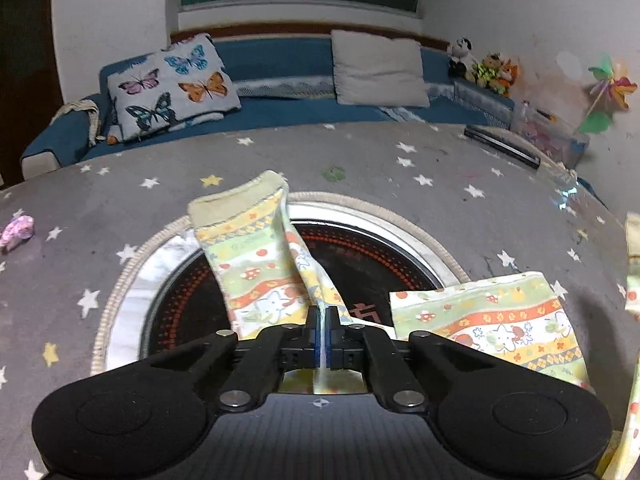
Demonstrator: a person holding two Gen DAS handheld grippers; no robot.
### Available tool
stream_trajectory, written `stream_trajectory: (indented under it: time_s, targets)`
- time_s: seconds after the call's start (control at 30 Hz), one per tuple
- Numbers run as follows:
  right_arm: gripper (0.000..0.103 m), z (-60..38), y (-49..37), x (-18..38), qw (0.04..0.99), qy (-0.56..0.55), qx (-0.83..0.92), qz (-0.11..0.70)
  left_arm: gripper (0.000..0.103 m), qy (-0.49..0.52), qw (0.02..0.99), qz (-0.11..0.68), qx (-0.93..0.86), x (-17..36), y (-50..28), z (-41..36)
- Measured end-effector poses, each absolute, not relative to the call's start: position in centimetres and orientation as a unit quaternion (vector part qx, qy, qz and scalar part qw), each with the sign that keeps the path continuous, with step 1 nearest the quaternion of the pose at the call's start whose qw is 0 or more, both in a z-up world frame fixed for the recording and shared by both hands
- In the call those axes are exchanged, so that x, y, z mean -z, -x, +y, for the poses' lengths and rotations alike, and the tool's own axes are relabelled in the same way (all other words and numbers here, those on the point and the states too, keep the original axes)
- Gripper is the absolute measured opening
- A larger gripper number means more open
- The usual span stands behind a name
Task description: Fold clothes
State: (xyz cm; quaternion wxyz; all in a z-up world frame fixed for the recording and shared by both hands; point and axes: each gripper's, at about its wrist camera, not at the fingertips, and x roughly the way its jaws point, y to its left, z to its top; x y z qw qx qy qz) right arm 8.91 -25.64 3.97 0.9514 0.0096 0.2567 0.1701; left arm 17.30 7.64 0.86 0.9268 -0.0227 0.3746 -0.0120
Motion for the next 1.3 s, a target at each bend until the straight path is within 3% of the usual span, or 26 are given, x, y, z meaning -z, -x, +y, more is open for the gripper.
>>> stream_trajectory:
  time_s: [0.53,0.73,1.0,1.17,1.3]
  targets:
    - [0.004,-27.7,-6.0,-3.8,0.963,-0.015,-0.133,0.235,0.001,0.070,0.956,0.273,-0.082,-7.2,-1.6,14.3]
    - [0.004,-28.3,-4.3,-4.0,0.963,-0.022,-0.129,0.234,0.001,0.087,0.949,0.279,-0.119,-7.2,5.4,16.1]
    - [0.007,-30.5,-1.7,-1.9,0.954,-0.032,-0.091,0.283,0.002,0.073,0.928,0.346,-0.119,-4.1,9.3,15.8]
    - [0.009,-33.0,-0.1,-1.3,0.953,-0.038,-0.040,0.298,0.007,0.059,0.928,0.346,-0.122,-4.5,10.0,15.9]
    - [0.010,-34.2,0.3,-2.0,0.955,-0.045,-0.029,0.290,0.024,0.047,0.937,0.324,-0.124,-5.7,9.5,15.6]
